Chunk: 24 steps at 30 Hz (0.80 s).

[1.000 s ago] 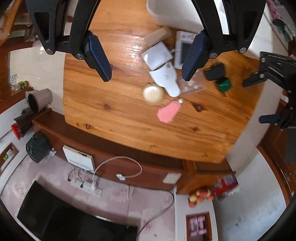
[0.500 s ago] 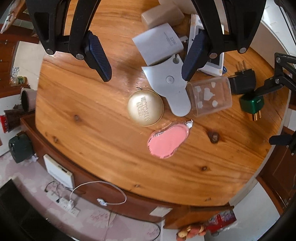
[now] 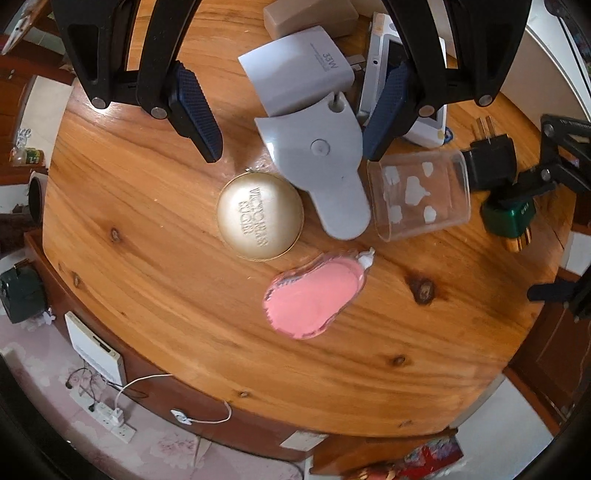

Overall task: Organize rigid objects
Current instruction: 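Grasp the green-and-gold bottle with the left tool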

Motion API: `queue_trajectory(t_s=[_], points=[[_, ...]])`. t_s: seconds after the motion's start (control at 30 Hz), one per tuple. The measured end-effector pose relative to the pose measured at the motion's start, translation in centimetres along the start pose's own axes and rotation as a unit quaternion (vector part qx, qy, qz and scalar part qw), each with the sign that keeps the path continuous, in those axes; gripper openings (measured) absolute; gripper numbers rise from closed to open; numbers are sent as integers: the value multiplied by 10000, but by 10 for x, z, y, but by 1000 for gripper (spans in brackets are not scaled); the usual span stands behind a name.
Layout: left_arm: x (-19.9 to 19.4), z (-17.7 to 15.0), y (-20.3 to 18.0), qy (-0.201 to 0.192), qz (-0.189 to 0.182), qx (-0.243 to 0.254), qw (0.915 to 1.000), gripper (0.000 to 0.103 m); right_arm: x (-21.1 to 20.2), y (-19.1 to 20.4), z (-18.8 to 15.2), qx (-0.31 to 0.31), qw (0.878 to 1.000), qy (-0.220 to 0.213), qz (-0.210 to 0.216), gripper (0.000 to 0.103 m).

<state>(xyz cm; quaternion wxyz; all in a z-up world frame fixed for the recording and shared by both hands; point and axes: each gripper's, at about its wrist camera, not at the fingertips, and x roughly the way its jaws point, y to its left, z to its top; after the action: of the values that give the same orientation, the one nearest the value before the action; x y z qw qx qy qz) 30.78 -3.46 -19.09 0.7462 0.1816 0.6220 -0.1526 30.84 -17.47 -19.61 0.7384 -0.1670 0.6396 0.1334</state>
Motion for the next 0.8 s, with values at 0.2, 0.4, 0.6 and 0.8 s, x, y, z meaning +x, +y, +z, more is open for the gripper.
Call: queue_trajectory(t_s=[0.2, 0.4, 0.6, 0.8], points=[[3, 4, 9, 45, -61, -148, 9999, 99, 6, 4, 1, -30, 9999, 121, -65, 79], [8, 3, 13, 167, -164, -367, 9991, 99, 9, 3, 3, -67, 9997, 225, -104, 79], [16, 4, 19, 346, -226, -604, 9973, 99, 16, -5, 8, -39, 9994, 323, -111, 79], [29, 4, 24, 640, -223, -821, 9943, 99, 18, -9, 11, 27, 9992, 390, -63, 77]])
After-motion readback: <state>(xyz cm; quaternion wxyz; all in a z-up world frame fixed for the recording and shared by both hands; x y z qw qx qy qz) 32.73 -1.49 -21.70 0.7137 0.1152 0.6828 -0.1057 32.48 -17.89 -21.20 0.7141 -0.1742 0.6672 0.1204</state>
